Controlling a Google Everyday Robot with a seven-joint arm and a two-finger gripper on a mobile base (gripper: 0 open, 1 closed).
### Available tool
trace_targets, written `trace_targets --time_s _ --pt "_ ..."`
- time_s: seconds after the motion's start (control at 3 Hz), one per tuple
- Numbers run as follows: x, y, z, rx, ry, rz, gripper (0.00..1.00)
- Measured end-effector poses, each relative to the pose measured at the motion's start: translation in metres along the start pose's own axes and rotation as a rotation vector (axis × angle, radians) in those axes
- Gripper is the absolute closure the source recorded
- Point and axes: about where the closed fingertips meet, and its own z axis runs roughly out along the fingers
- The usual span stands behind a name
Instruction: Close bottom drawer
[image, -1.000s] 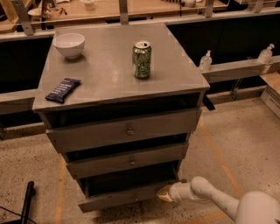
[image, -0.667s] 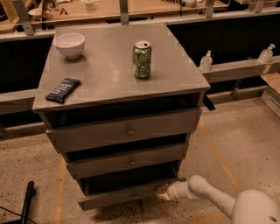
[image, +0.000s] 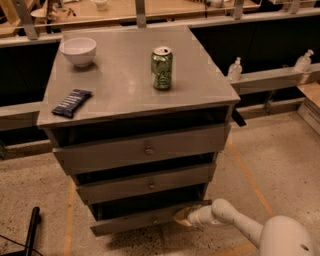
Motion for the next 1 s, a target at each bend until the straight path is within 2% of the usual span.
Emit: trace_targets --time_s 0.33,0.67,1.0 --pt "0.002 0.002 -0.002 0.000 0.000 0.000 1.00" --pt "-0.005 -0.012 0.017 0.015 -0.028 -0.020 1.00" --pt "-0.007 -0.013 0.024 0.016 -0.043 -0.029 1.00"
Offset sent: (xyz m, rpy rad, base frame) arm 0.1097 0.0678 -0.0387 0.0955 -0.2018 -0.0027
